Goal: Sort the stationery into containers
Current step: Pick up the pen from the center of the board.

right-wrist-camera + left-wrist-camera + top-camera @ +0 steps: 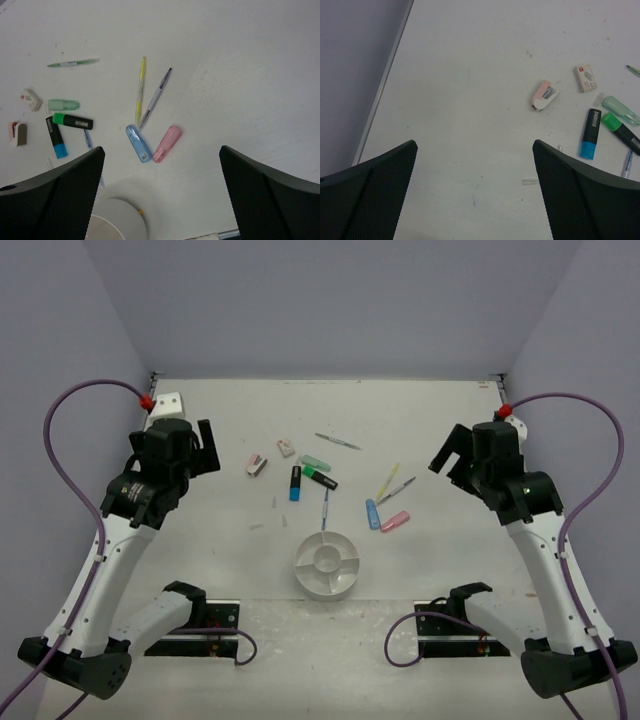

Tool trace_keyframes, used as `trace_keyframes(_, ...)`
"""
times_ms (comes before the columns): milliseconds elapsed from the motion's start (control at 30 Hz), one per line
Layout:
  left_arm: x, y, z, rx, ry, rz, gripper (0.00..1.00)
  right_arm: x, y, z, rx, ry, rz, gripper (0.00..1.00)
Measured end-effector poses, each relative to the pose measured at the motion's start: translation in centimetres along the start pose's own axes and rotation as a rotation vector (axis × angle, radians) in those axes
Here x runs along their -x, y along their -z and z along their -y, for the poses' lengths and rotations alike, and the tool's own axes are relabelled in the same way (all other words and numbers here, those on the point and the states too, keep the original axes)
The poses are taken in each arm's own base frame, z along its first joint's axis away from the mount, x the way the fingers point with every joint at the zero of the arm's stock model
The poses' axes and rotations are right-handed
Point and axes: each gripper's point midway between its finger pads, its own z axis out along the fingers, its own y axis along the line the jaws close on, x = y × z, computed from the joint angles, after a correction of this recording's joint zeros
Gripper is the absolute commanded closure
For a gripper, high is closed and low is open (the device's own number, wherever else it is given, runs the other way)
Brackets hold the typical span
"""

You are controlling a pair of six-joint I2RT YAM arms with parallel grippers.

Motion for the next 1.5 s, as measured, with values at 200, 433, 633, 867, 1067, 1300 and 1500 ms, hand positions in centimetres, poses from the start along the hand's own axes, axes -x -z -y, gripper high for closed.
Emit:
trace_keyframes(200, 0.9, 0.3, 0.1, 0.006, 0.001, 0.022, 0.0, 0.0, -0.5, 0.1, -0.024, -0.02, -0.003, 0.01)
trace_keyframes(433, 1.8, 0.4, 0.2, 0.006, 0.007, 0.035, 0.0, -0.9, -2.8, -0.1, -0.082, -0.087, -0.057, 0.05)
trace_keyframes(633, 1.6, 0.1, 0.9, -0.018, 0.001, 0.016, 0.0, -3.3, -8.0, 0.3, -0.219, -0.151, -0.151, 0.25)
trace_keyframes(867, 0.9, -0.1, 1.9, -0.063, -0.009, -0.016, 0.0, -6.7, -13.8, 0.7, -0.358, -0.197, -0.255, 0.59)
trace_keyframes(1067, -0.4, -0.2, 1.8, -0.068, -0.028, -0.055, 0.0, -9.9, -16.9, -0.2, -0.415, -0.228, -0.316, 0.59)
trace_keyframes(1300, -1.4, -0.1, 1.8, -0.079, -0.039, -0.083, 0.0, -13.6, -18.2, -2.4, -0.42, -0.245, -0.388, 0.61)
trace_keyframes(1500, -1.6, 0.0, 2.0, -0.092, -0.041, -0.09, 0.0, -14.5, -19.4, -2.5, -0.447, -0.272, -0.402, 0.62)
